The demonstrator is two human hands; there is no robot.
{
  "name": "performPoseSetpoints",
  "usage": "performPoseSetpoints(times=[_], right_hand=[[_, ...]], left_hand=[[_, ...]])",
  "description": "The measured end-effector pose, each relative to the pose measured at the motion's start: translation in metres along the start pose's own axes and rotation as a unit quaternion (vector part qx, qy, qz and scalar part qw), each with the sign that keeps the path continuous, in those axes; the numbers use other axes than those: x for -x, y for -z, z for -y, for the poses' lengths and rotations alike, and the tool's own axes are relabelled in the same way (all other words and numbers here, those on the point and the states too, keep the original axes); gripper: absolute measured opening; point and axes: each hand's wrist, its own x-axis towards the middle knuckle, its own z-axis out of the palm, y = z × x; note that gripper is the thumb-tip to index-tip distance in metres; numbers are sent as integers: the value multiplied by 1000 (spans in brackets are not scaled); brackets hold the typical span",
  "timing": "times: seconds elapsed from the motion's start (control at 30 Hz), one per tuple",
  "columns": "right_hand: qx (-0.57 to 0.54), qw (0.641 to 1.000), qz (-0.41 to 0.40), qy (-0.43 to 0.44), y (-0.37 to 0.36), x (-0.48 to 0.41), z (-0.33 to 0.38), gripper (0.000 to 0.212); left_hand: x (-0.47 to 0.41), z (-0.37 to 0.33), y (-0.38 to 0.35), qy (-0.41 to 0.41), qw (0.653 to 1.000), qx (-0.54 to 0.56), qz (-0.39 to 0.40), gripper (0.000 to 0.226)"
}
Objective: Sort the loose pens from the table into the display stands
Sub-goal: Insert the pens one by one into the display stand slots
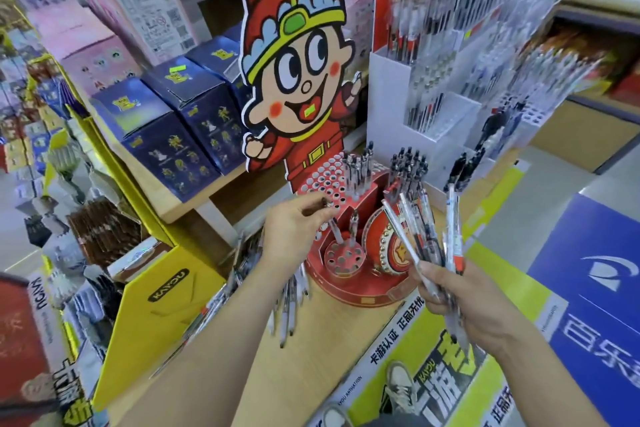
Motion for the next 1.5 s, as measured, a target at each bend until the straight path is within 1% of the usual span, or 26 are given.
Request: performPoseSetpoints(times=[0.1,0.2,0.23,0.3,0.4,0.53,0.6,0.63,0.7,0.8,0.87,0.93,0.97,1.0,1.03,1.07,1.1,1.13,1.17,1.23,1.3,1.37,1.4,1.43,1.5], right_hand=[[15,1000,8,11,1,-3,6,66],[10,1000,3,18,2,-6,11,65],[11,1000,1,19,3,-6,12,67],[6,1000,0,20,4,-7,13,65],[2,1000,-3,14,4,-8,12,60],[11,1000,-13,10,0,-9,11,62],[6,1000,-16,15,-3,-10,12,61],[-1,1000,-14,17,-6,-10,12,54],[-16,1000,-2,18,-11,-10,13,35],[-24,999,22,15,-20,-10,13,27],[-43,998,33,10,-27,-11,11,25],[-63,997,42,-1,-33,-12,9,32],[-73,996,50,-6,-35,-12,9,37],[-80,995,60,-10,-37,-12,9,40],[-84,994,69,-12,-39,-12,10,41],[-81,994,76,-13,-41,-12,11,39],[-74,994,81,-13,-44,-12,13,33],[-64,994,86,-12,-46,-12,14,28],[-56,994,90,-12,-49,-12,15,27],[-43,995,89,-15,-53,-12,18,31],[-46,995,82,-20,-56,-13,20,31],[-72,995,66,-26,-59,-14,21,22],[-81,995,52,-29,-60,-15,21,18],[-79,996,36,-32,-60,-15,21,17],[-61,997,6,-38,-60,-16,19,25]], left_hand=[[1,3,-3,-39,999,-14,25,10],[3,9,-4,-132,989,-63,27,9],[2,11,-4,-144,987,-71,28,10],[0,15,-5,-126,988,-78,51,11],[-7,17,-7,-55,989,-92,106,12],[-17,8,-9,-67,970,-161,169,12],[-22,5,-10,-48,964,-180,189,17],[-25,5,-10,-44,960,-194,196,18],[-27,4,-9,-51,952,-222,207,18],[-25,5,-6,-50,949,-228,214,18],[-21,7,-5,-29,951,-224,213,26],[-14,5,-1,-4,965,-189,179,41],[-9,-1,1,9,980,-140,140,41],[-3,-9,5,28,993,-62,99,35],[3,-20,8,56,995,42,72,26],[8,-33,11,95,982,147,76,21],[13,-44,13,124,962,223,94,21],[16,-50,14,132,953,249,110,22],[17,-53,15,131,953,245,121,22],[15,-55,17,141,953,240,121,22],[13,-52,22,163,941,271,117,23],[14,-48,27,159,937,290,112,20],[14,-44,28,153,940,288,101,18],[15,-41,30,148,945,281,83,21],[16,-37,34,137,954,263,44,32]])
